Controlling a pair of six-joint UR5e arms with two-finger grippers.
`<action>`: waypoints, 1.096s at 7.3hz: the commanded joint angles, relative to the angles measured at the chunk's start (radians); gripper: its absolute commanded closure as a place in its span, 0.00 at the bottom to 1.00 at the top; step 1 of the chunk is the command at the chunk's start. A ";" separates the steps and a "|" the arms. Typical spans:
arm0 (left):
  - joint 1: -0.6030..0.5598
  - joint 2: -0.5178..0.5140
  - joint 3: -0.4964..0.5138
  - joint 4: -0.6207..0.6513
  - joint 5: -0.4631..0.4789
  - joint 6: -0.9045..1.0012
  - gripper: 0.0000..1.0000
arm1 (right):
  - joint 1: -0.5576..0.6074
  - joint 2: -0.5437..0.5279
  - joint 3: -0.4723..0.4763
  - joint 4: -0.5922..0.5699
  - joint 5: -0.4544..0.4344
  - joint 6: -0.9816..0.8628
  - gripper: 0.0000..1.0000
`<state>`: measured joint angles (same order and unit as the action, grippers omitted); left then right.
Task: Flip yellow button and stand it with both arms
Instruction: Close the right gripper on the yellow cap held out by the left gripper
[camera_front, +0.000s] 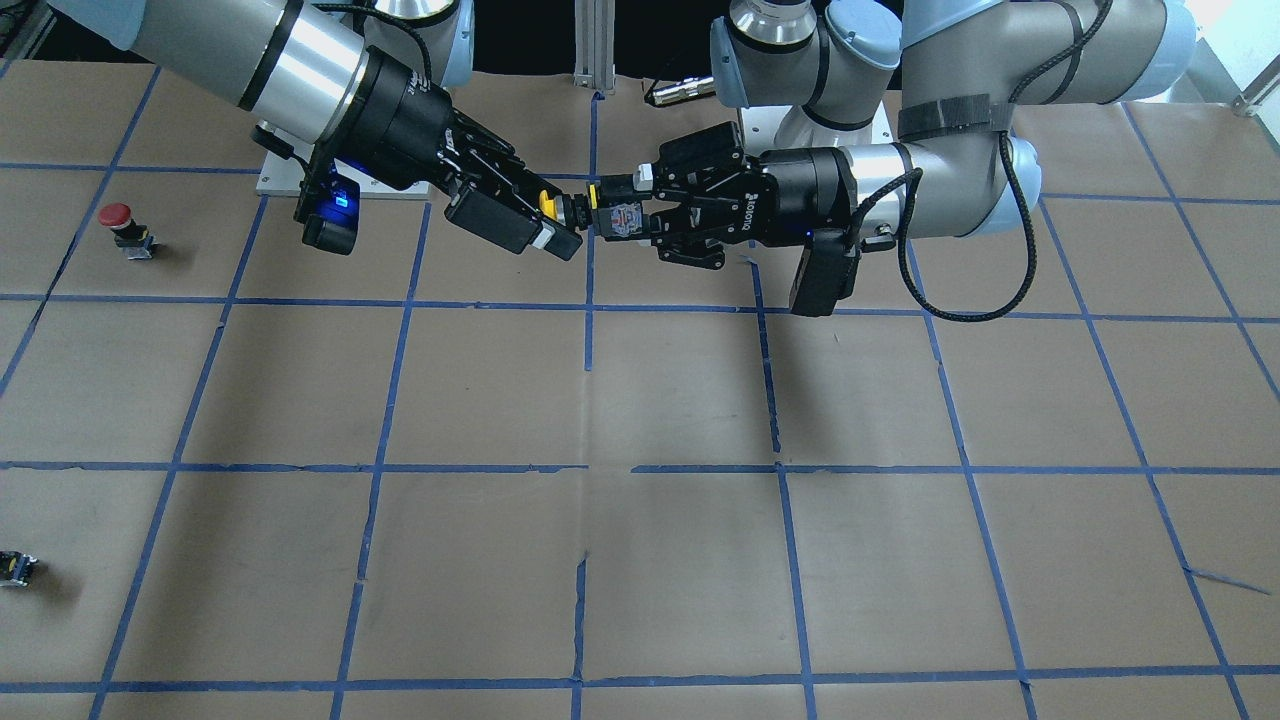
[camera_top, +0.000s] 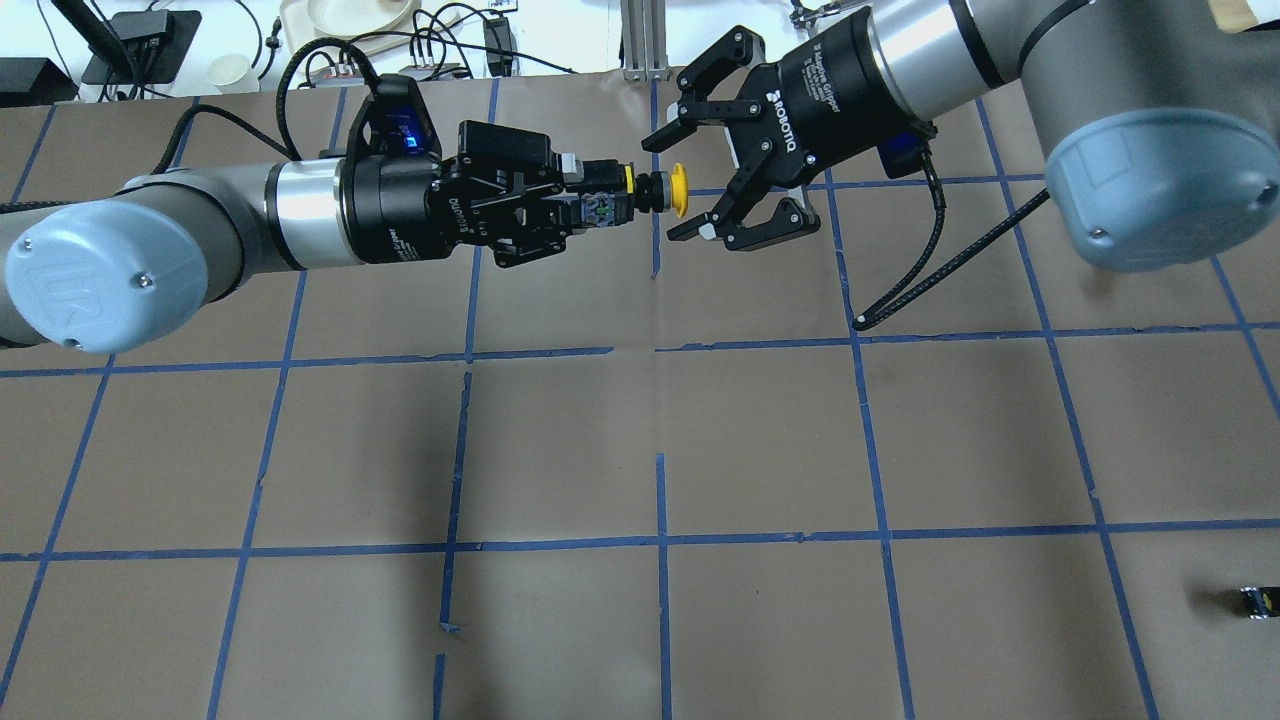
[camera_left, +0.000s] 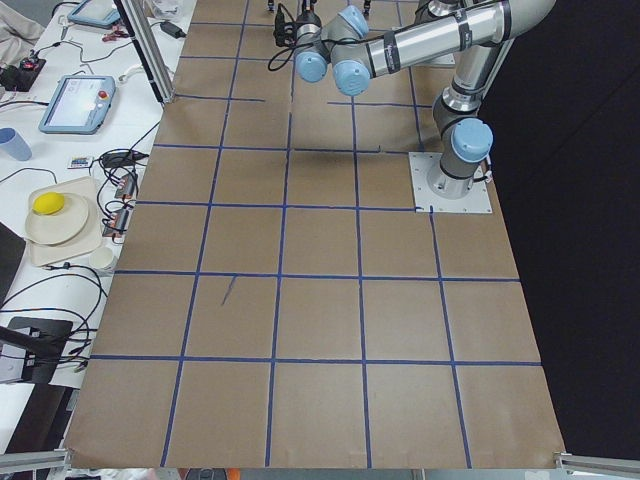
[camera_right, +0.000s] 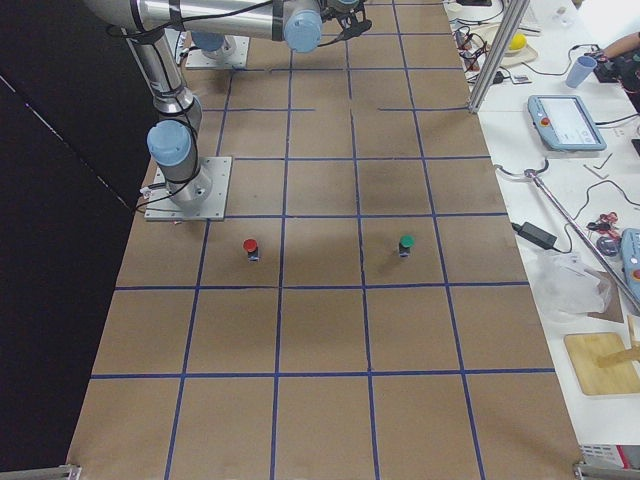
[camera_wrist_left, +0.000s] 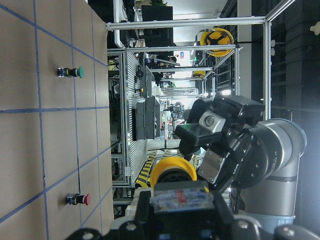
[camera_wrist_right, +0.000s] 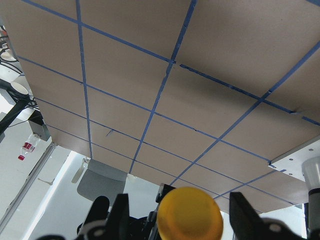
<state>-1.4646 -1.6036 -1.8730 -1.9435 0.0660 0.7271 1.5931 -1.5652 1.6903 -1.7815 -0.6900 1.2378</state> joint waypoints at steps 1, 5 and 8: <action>0.000 0.001 -0.002 -0.002 0.000 0.002 0.86 | -0.004 -0.003 0.000 0.004 -0.016 0.000 0.25; 0.000 0.001 0.000 -0.002 0.002 0.003 0.86 | -0.002 -0.015 0.000 0.019 -0.013 0.002 0.56; 0.000 0.004 0.002 0.000 0.003 -0.006 0.83 | -0.004 -0.018 0.000 0.021 -0.014 0.002 0.65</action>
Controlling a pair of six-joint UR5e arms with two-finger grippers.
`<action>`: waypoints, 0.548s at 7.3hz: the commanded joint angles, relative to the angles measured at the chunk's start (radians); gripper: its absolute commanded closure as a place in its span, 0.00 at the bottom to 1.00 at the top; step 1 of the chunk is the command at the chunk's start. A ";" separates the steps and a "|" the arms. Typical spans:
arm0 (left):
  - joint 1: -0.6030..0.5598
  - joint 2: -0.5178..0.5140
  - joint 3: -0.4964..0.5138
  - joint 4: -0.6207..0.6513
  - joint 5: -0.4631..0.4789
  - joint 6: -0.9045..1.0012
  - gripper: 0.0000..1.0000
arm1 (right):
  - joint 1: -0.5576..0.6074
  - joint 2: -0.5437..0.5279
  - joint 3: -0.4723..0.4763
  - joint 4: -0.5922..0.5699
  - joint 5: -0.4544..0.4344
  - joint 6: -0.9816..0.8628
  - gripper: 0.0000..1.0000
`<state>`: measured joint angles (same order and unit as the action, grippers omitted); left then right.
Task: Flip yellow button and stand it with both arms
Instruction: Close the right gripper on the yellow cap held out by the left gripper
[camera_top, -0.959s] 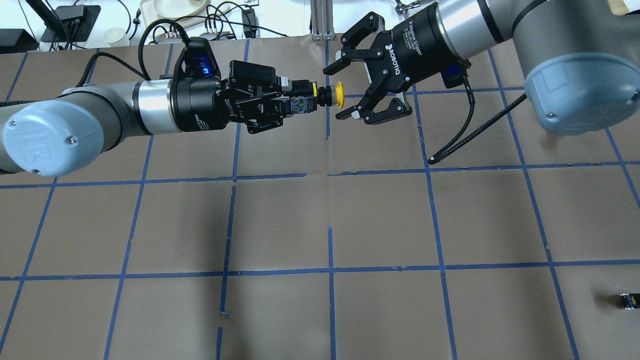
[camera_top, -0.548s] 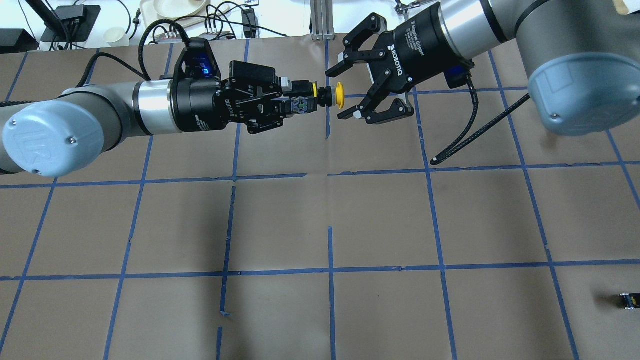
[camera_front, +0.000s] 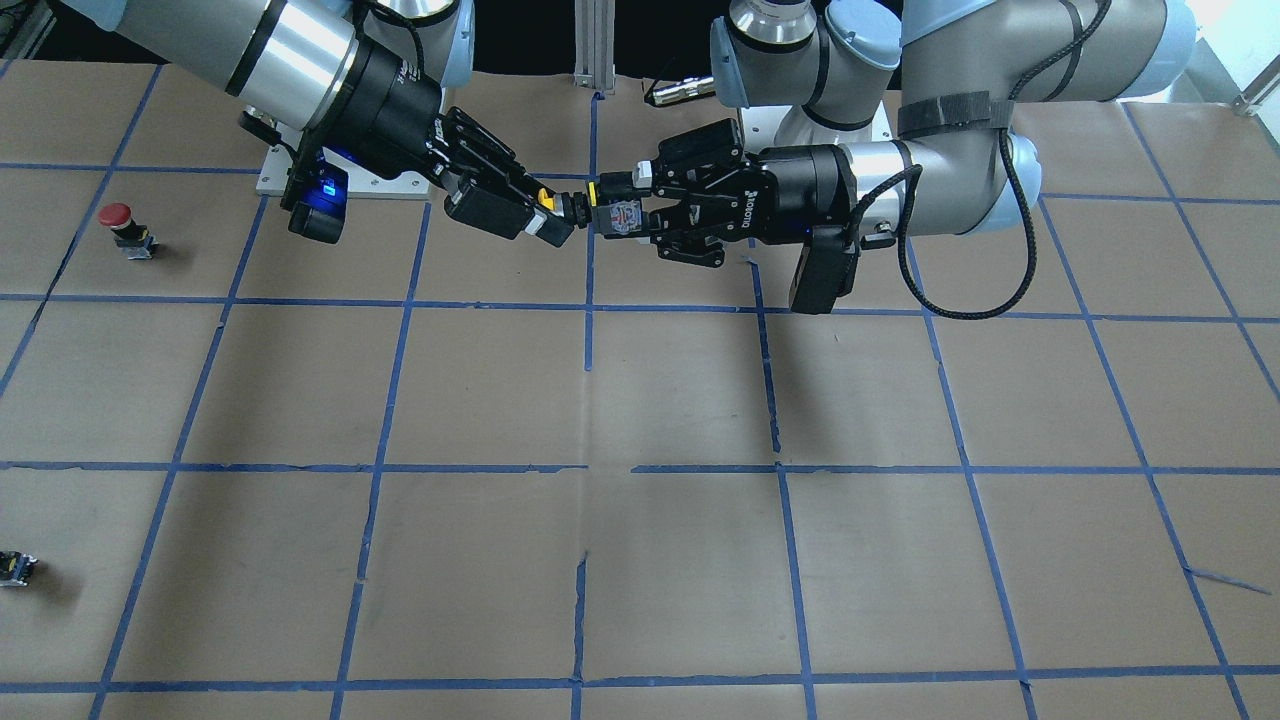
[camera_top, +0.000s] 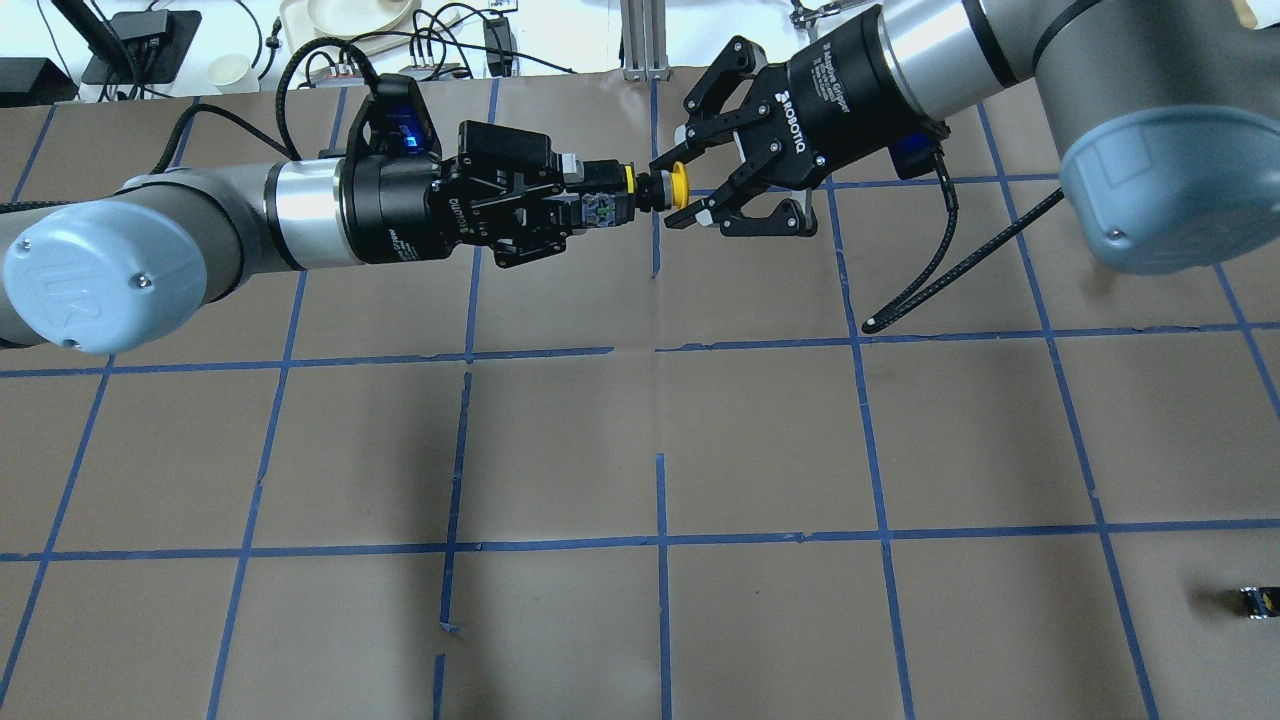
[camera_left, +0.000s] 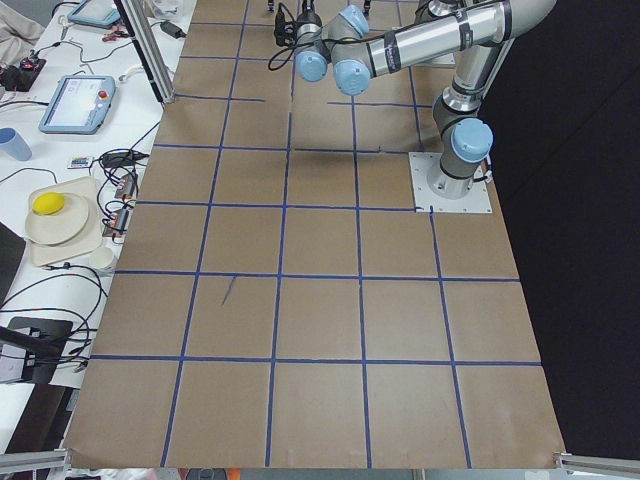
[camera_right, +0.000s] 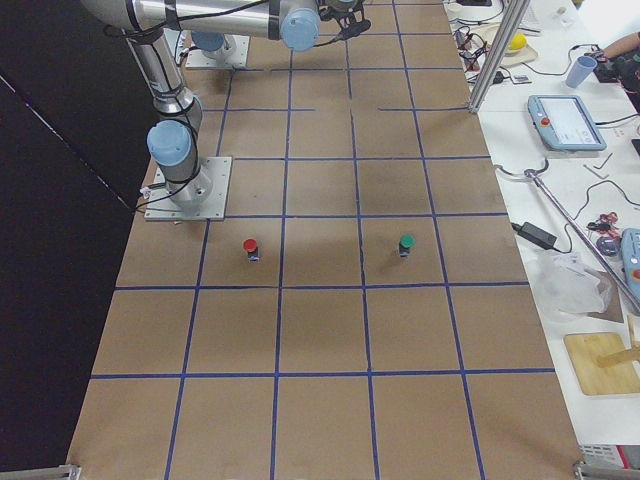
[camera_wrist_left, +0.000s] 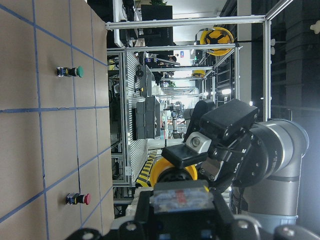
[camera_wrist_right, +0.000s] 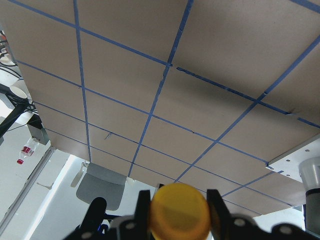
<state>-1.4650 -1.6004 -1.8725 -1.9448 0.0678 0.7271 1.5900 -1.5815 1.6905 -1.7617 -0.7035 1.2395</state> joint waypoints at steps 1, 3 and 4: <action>0.000 0.000 0.001 0.001 0.012 -0.008 0.31 | -0.001 -0.002 0.000 0.001 -0.002 0.000 0.65; 0.000 0.000 0.009 0.003 0.017 -0.006 0.00 | -0.002 -0.003 -0.002 0.001 -0.005 0.000 0.67; 0.000 0.000 0.010 0.003 0.017 -0.006 0.00 | -0.002 -0.005 -0.002 0.001 -0.007 -0.002 0.67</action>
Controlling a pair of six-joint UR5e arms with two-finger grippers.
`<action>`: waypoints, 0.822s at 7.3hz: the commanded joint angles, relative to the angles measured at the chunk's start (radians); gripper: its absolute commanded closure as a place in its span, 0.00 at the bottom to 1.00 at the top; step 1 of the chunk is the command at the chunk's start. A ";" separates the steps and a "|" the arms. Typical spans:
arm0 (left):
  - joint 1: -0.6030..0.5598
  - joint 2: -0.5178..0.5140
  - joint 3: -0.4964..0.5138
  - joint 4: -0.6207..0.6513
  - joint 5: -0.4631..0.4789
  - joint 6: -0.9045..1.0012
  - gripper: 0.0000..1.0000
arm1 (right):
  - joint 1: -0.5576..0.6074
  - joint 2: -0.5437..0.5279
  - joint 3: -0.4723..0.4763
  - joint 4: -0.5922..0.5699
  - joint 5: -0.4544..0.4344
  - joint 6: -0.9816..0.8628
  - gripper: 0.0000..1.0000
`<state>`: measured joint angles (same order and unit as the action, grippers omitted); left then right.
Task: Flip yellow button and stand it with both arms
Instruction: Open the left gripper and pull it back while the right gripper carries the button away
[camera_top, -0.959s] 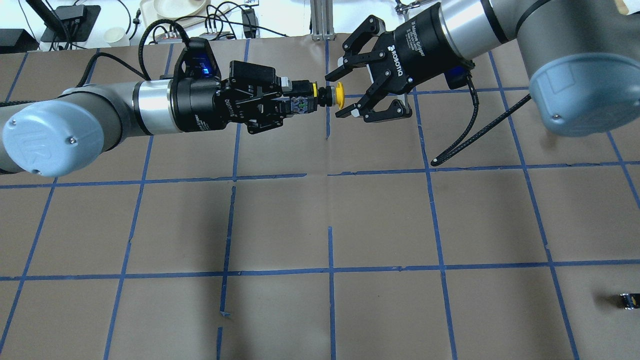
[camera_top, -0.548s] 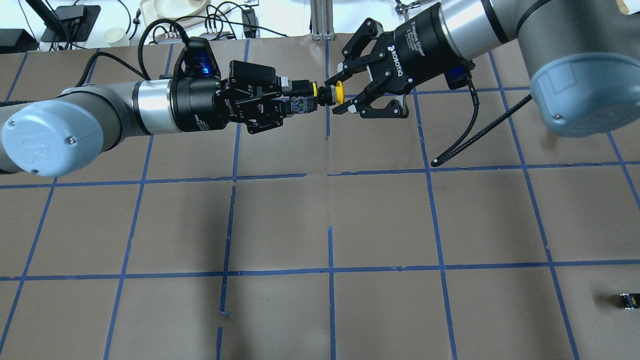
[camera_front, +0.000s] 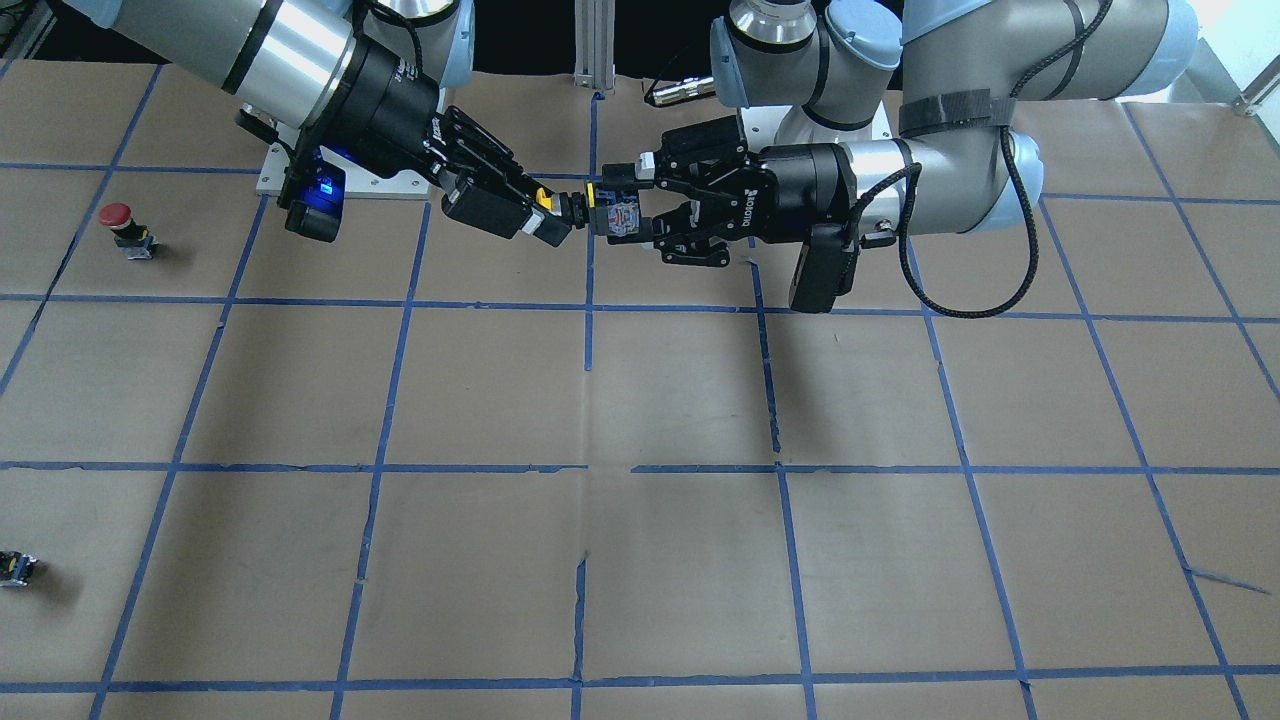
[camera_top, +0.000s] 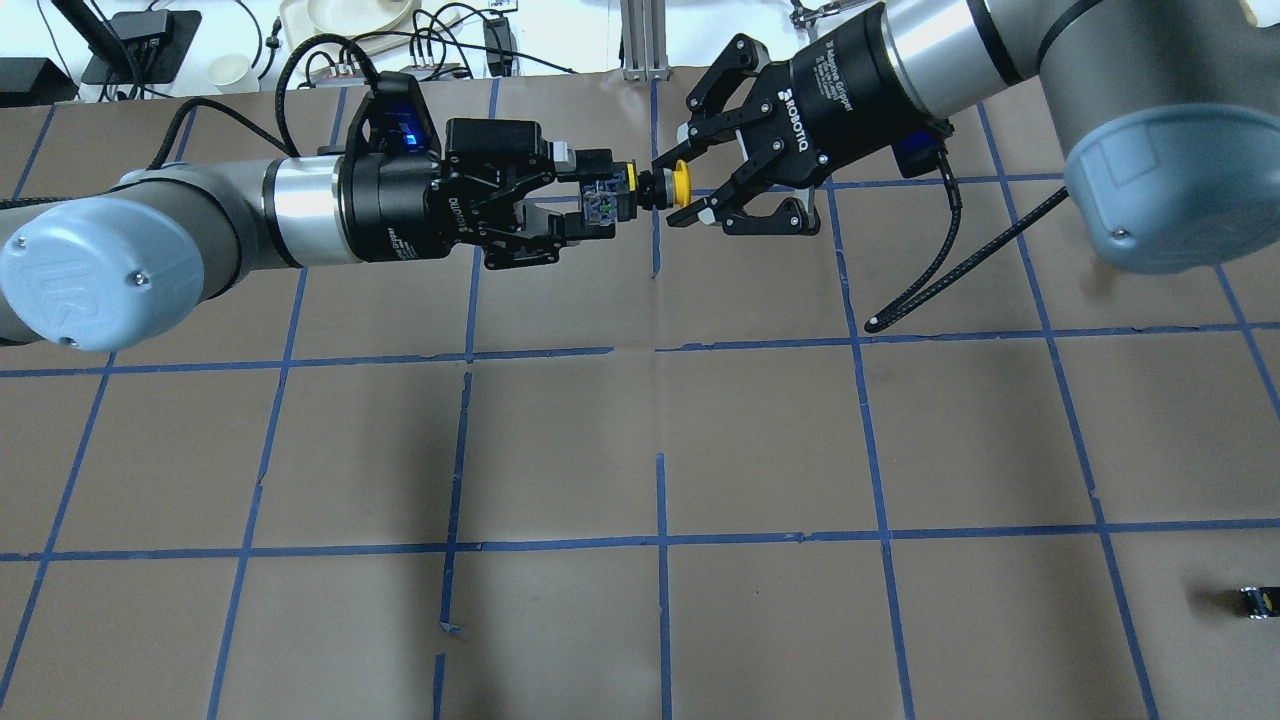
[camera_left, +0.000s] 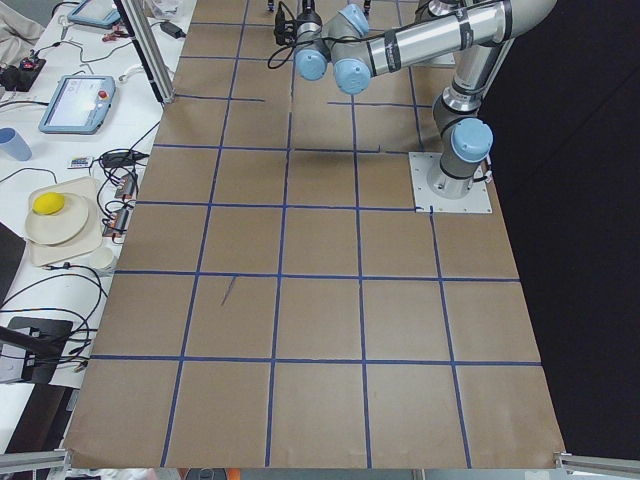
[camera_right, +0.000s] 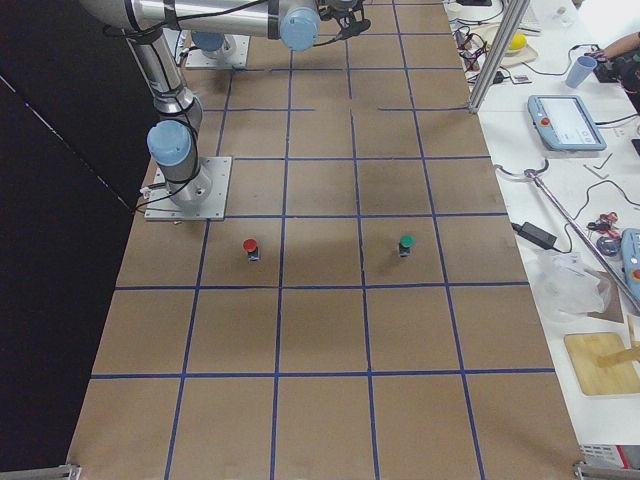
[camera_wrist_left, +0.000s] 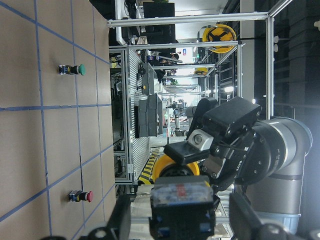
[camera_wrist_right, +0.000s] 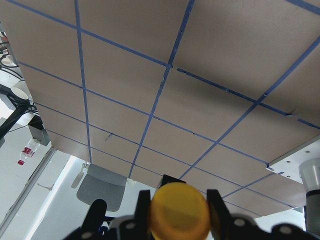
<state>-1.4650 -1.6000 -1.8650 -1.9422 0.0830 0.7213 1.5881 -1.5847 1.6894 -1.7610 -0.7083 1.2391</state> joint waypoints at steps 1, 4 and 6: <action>0.002 -0.001 0.006 0.000 0.003 -0.002 0.00 | -0.002 -0.003 -0.007 -0.002 -0.043 -0.013 0.67; 0.003 -0.012 0.032 0.090 0.153 -0.115 0.00 | -0.075 -0.029 -0.004 0.041 -0.170 -0.218 0.68; -0.008 -0.032 0.082 0.300 0.340 -0.369 0.00 | -0.112 -0.029 -0.001 0.176 -0.381 -0.512 0.76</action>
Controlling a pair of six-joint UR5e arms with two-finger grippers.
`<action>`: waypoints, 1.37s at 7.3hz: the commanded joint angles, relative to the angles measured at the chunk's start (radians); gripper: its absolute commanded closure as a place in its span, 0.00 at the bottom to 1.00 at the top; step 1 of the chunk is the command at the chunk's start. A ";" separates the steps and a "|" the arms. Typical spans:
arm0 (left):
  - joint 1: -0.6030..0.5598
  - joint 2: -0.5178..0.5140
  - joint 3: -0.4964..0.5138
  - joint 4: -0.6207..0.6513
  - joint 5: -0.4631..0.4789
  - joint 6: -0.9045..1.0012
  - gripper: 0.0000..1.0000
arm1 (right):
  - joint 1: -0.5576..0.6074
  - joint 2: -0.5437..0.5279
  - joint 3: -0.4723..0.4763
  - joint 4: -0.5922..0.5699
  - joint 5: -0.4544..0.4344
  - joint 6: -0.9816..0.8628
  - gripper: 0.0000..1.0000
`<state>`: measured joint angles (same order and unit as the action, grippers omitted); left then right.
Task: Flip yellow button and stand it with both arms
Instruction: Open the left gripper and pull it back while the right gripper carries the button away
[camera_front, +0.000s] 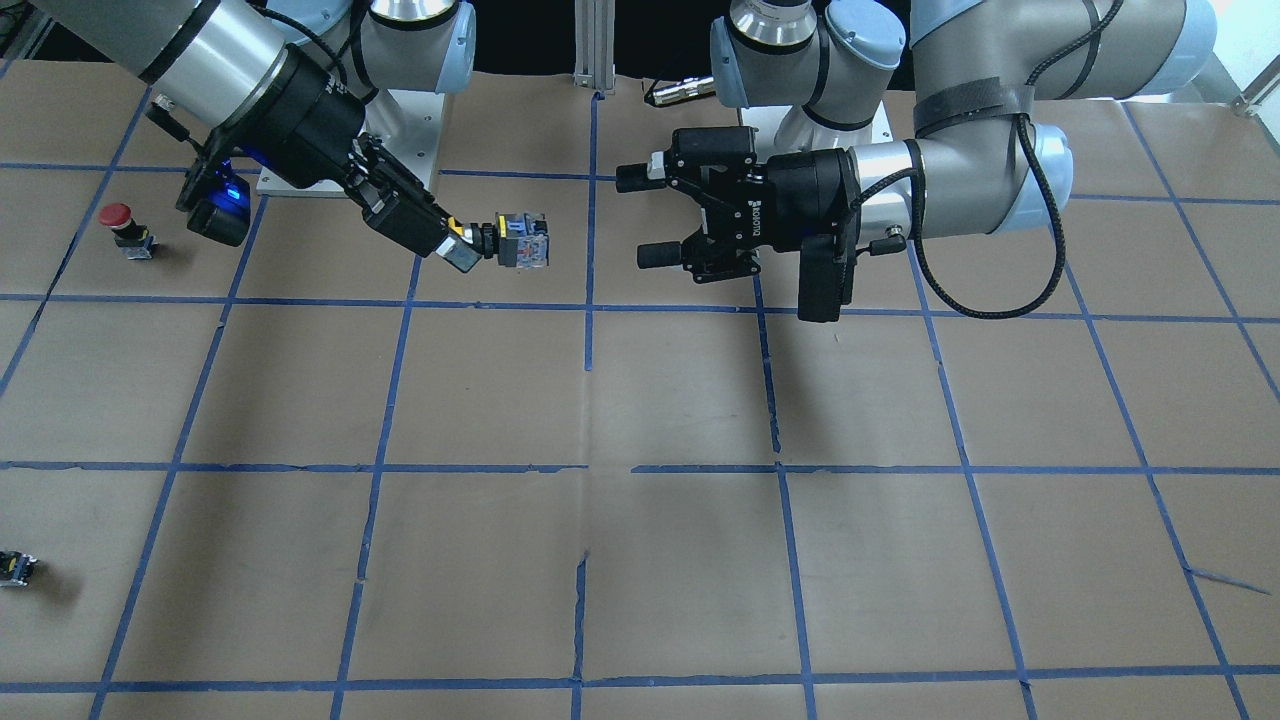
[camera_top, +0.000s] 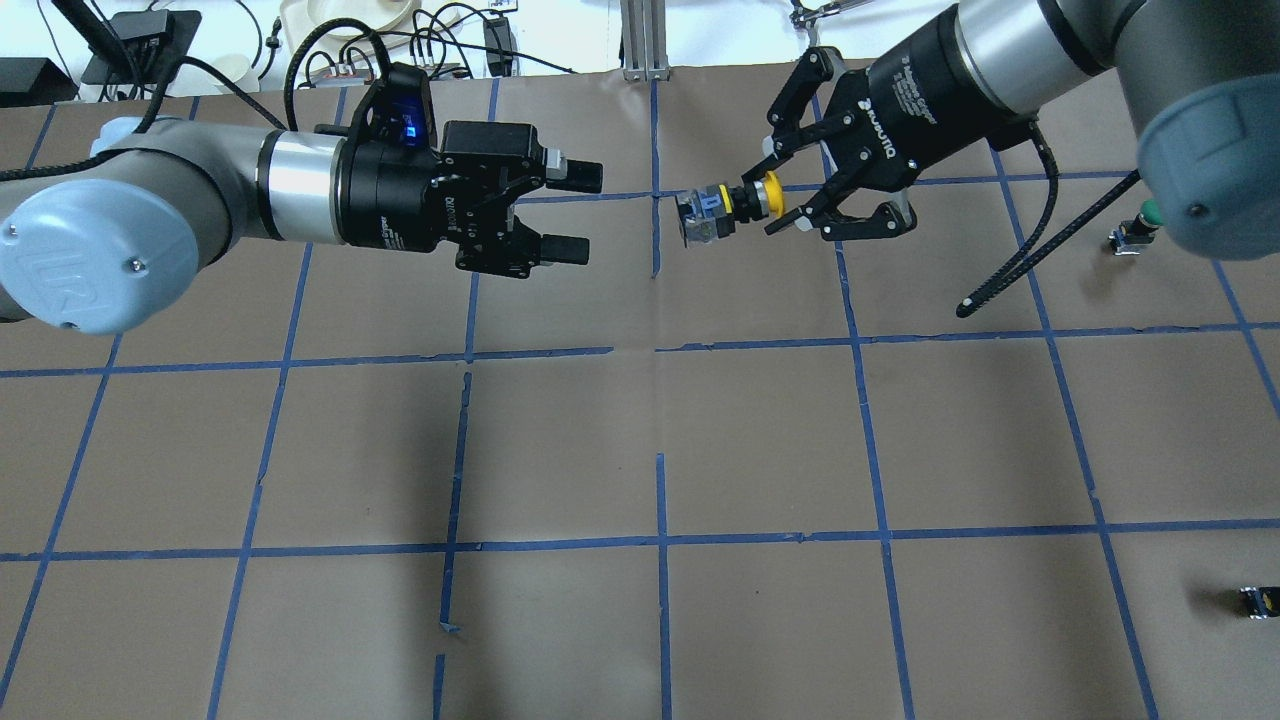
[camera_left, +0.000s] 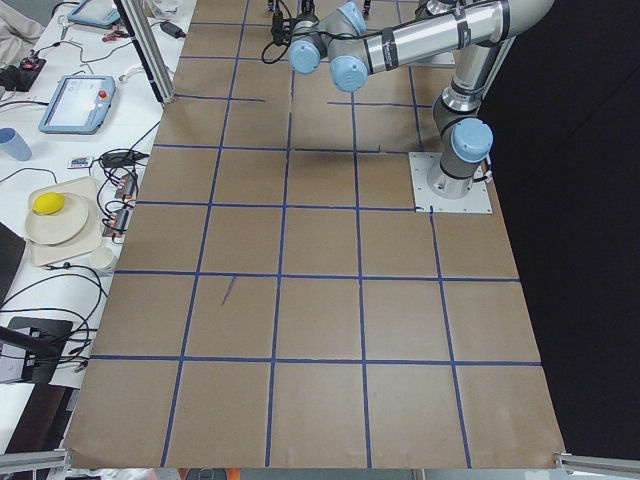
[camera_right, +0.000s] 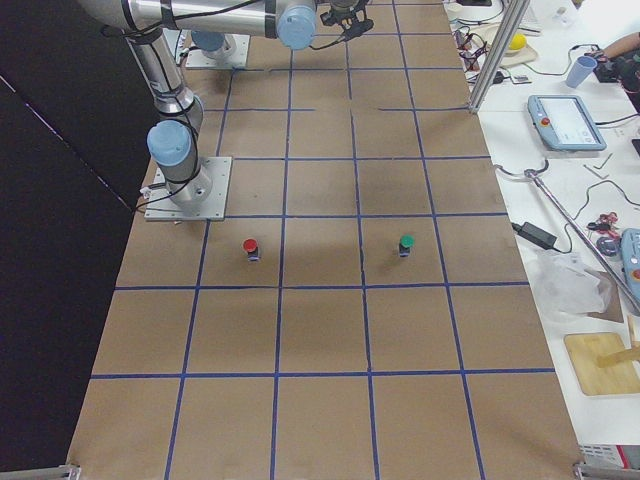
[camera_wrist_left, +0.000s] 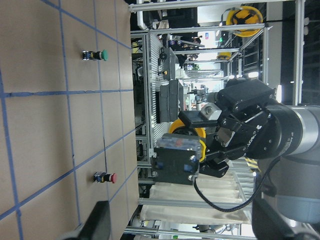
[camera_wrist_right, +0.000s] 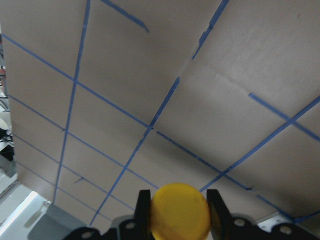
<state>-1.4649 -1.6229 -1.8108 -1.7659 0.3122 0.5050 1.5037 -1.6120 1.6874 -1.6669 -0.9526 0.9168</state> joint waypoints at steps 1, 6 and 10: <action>-0.027 -0.008 0.040 0.193 0.161 -0.286 0.00 | -0.060 -0.002 0.008 0.120 -0.266 -0.355 0.83; -0.080 0.009 0.180 0.312 0.907 -0.537 0.00 | -0.308 -0.016 0.095 -0.006 -0.554 -1.183 0.90; -0.086 -0.009 0.347 0.148 1.254 -0.546 0.00 | -0.535 -0.017 0.226 -0.314 -0.537 -1.842 0.91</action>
<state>-1.5505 -1.6212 -1.4958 -1.5818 1.5207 -0.0354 1.0279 -1.6288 1.8622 -1.8729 -1.5003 -0.7477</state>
